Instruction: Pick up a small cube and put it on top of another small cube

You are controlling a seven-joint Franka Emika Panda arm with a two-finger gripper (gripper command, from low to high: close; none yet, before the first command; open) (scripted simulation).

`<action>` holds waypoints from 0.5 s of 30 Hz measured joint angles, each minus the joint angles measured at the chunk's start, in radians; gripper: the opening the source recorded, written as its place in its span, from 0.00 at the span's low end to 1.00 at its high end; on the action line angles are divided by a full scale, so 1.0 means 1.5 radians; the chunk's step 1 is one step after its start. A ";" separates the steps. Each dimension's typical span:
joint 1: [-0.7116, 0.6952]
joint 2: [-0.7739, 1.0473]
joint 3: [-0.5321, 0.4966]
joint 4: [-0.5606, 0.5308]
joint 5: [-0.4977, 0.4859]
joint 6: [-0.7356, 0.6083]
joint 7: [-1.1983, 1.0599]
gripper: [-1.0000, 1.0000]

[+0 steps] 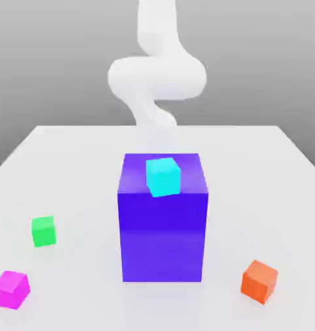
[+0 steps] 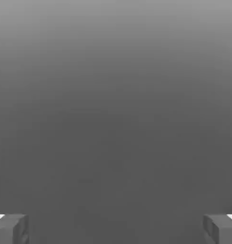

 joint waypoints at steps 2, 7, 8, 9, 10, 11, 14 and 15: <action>-0.040 0.051 0.014 -0.003 -0.016 0.016 0.064 0.50; -0.125 0.172 0.034 -0.009 -0.060 0.054 0.220 0.50; -0.140 0.196 0.036 -0.010 -0.068 0.061 0.251 0.50; -0.154 0.220 0.037 -0.012 -0.077 0.068 0.281 0.50; -0.167 0.244 0.037 -0.013 -0.085 0.076 0.312 0.50; -0.180 0.268 0.036 -0.014 -0.092 0.083 0.342 0.50; -0.214 0.340 0.030 -0.018 -0.110 0.106 0.429 0.50; -0.224 0.364 0.027 -0.019 -0.114 0.113 0.457 0.50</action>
